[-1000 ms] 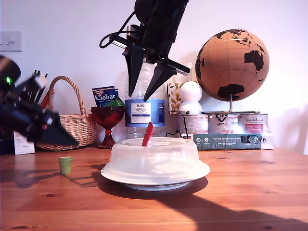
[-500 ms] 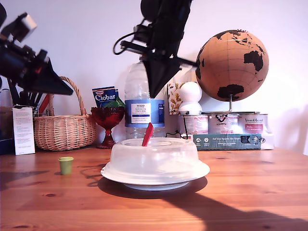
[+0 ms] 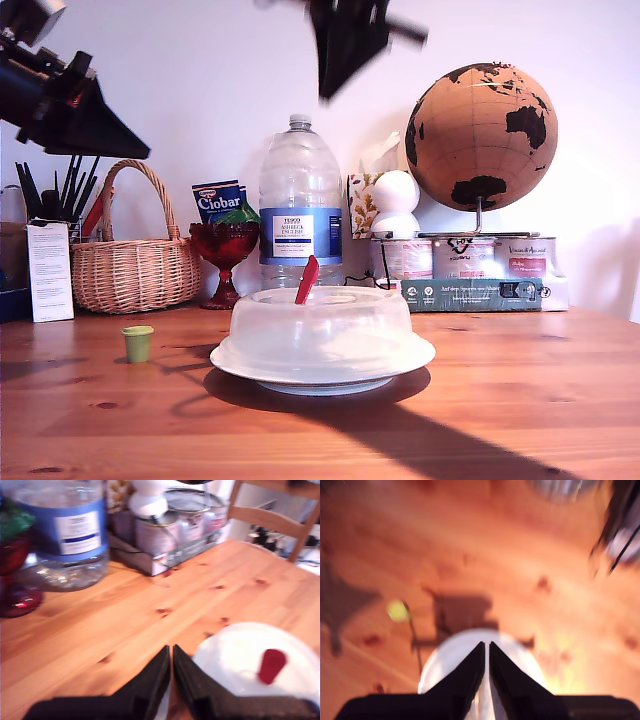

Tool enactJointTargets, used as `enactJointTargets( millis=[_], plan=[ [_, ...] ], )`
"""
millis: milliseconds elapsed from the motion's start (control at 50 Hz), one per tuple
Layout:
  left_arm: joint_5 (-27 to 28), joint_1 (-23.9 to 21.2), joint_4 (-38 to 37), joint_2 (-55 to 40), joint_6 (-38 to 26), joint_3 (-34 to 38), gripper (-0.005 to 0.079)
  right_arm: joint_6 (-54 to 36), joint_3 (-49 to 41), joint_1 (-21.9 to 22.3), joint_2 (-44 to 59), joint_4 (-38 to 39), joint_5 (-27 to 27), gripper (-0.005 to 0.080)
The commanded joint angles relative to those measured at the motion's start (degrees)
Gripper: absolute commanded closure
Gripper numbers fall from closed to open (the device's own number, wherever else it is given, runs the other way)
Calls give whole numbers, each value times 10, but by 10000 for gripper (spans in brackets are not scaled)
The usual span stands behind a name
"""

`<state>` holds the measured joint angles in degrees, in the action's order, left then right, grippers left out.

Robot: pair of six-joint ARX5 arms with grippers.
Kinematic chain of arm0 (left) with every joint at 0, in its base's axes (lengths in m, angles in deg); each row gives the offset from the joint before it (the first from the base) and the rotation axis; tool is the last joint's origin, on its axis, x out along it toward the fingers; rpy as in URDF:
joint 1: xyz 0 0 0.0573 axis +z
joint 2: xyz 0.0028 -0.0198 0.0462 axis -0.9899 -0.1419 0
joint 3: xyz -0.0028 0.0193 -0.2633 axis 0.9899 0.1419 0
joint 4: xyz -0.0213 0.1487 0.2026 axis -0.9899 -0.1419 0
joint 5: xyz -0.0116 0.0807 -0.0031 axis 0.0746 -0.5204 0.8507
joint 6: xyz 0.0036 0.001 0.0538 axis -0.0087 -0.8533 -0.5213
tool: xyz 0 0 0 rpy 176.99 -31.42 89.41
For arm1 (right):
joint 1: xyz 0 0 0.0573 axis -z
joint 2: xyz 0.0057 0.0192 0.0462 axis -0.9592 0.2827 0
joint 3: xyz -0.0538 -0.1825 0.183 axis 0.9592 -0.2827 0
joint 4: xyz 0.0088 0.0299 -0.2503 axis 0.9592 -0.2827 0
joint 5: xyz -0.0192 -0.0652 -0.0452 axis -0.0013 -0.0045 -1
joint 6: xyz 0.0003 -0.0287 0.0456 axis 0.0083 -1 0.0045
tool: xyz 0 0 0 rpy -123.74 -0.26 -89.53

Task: Lift the plastic dome with your right arm while removing the green coffee capsule from the plate using your left arm.

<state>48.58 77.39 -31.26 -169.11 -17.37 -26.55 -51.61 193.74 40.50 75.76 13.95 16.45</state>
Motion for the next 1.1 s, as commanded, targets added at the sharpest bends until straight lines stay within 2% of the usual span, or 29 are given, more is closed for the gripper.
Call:
enactJointTargets(
  millis=[0,340,660,760,980,1080],
  plan=[
    [4,-6,7,6,5,0,762,-3,5,-1,-7,5,-1,763],
    [4,-16,18,6,6,0,762,-23,5,-3,-44,39,-17,763],
    [4,-16,34,6,9,0,762,-94,5,2,-43,225,16,763],
    [4,-17,35,6,12,0,762,-141,5,2,-43,254,16,763],
    [-2,-17,42,7,12,0,762,-196,5,10,-43,209,19,763],
    [-3,-20,44,9,5,0,762,-214,5,21,-41,168,68,763]
  ],
)
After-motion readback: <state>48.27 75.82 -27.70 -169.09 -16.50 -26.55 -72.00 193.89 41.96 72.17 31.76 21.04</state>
